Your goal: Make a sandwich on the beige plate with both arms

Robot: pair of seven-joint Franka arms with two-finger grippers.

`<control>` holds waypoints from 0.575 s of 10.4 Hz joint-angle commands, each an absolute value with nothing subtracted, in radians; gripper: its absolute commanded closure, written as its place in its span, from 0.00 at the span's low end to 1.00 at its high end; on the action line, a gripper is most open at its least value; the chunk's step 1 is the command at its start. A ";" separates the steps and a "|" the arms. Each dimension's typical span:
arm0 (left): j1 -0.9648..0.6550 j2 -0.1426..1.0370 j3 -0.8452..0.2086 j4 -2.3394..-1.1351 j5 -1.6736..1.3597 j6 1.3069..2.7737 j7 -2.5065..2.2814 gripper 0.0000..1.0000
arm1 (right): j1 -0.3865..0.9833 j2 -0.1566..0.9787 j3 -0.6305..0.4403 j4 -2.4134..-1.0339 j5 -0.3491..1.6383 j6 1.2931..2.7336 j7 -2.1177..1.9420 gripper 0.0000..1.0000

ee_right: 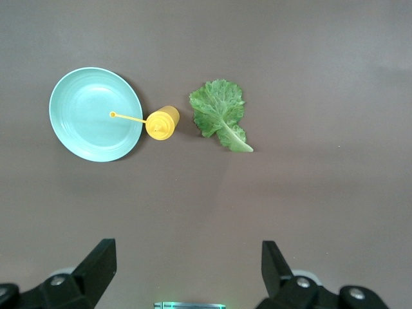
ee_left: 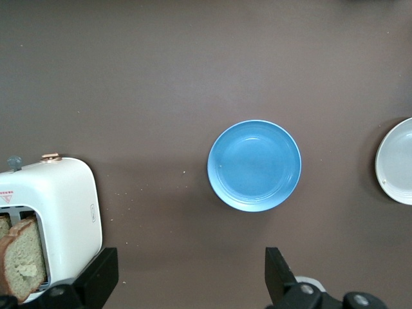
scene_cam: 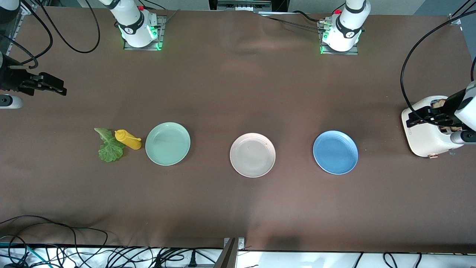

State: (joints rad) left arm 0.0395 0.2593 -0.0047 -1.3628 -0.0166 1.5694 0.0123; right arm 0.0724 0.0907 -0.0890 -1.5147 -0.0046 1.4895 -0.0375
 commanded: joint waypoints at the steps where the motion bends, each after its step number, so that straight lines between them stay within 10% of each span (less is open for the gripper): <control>1: 0.038 0.249 -0.006 -1.365 -0.020 1.569 0.029 0.00 | 0.074 0.089 -0.087 -1.497 -0.006 1.471 -0.028 0.00; 6: 0.038 0.249 -0.005 -1.367 -0.020 1.568 0.029 0.00 | 0.072 0.086 -0.109 -1.497 -0.006 1.468 -0.035 0.00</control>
State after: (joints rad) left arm 0.0395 0.2593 -0.0056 -1.3628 -0.0166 1.5694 0.0123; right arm 0.0730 0.0907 -0.0931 -1.5147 -0.0045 1.4894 -0.0365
